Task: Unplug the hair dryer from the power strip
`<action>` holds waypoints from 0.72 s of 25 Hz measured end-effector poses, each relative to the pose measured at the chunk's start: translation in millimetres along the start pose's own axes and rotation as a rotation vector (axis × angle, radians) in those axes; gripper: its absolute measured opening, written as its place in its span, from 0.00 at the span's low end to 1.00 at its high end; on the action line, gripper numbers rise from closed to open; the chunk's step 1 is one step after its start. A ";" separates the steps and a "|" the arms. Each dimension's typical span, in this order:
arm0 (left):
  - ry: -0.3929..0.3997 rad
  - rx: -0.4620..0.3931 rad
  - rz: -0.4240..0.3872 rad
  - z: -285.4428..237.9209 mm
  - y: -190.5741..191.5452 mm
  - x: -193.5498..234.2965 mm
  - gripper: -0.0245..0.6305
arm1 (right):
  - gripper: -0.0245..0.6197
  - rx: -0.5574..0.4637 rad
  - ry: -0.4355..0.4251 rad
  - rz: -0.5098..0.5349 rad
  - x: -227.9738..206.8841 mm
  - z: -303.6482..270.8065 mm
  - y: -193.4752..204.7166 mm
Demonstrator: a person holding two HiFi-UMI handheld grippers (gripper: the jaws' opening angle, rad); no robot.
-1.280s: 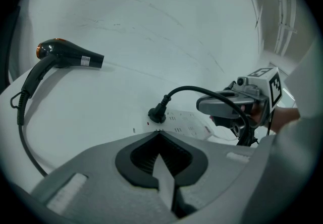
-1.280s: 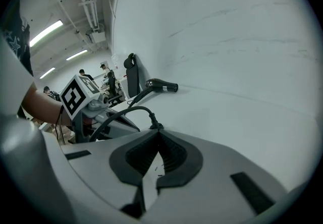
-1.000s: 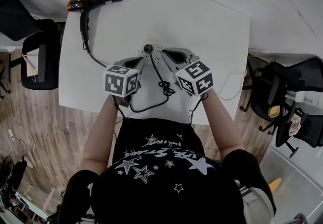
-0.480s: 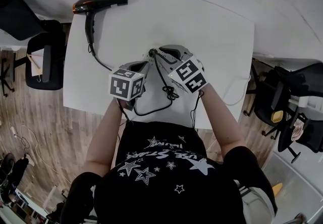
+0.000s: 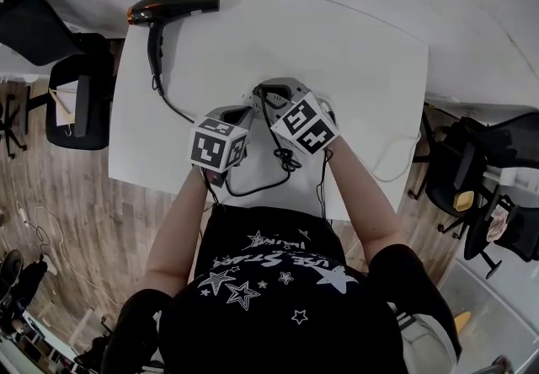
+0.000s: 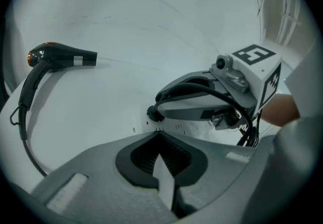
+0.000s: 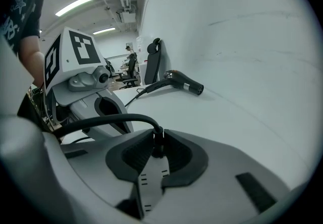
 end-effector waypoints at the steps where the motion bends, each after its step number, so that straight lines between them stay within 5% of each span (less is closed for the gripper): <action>1: -0.002 0.001 -0.002 0.0 0.2 0.1 0.05 | 0.15 0.004 -0.004 0.011 -0.1 -0.4 0.2; 8: -0.003 -0.004 0.015 -0.3 -0.9 -0.3 0.05 | 0.14 -0.007 -0.057 -0.057 -7.0 -1.2 1.8; 18: 0.002 0.011 0.007 -0.6 -0.7 1.1 0.05 | 0.13 -0.048 0.088 0.189 7.9 3.5 -1.8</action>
Point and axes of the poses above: the fingertips, and each gripper's own axes: z backward along the fingers, x to its left, y out of its underside, the point moved 4 cm from there along z, backward along the fingers, and after that the axes turned 9 degrees about y, right-handed, at the moved point
